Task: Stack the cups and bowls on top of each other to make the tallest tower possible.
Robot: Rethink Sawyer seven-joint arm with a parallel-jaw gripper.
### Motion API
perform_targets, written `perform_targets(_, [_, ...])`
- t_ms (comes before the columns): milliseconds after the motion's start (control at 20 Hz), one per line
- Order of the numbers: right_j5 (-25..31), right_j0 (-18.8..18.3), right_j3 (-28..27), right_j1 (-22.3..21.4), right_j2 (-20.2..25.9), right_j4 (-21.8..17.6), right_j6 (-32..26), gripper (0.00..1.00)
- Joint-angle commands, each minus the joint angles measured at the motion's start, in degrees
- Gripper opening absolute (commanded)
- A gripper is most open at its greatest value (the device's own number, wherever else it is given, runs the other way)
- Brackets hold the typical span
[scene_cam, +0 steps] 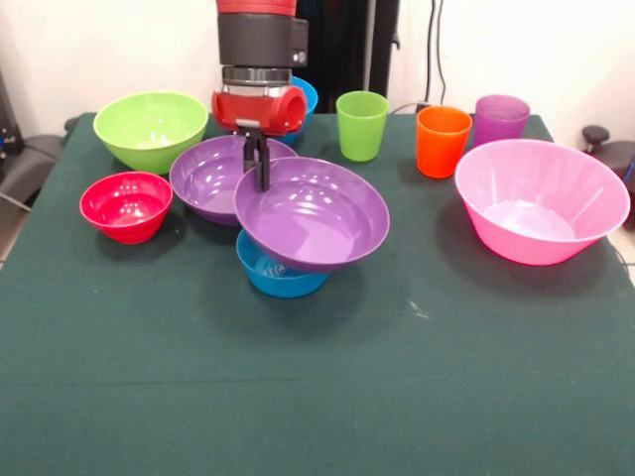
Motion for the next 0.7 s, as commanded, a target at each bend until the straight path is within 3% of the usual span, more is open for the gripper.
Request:
perform_targets(50, [8.2, 1.2, 4.1, 0.1, 4.4, -1.1, 2.4, 0.0])
perform_targets(450, [6.9, -0.3, -3.4, 5.4, 4.2, -3.5, -0.8, 0.0])
perform_targets(700, [8.8, -3.4, -8.1, 7.6, 6.9, -5.8, -3.8, 0.0])
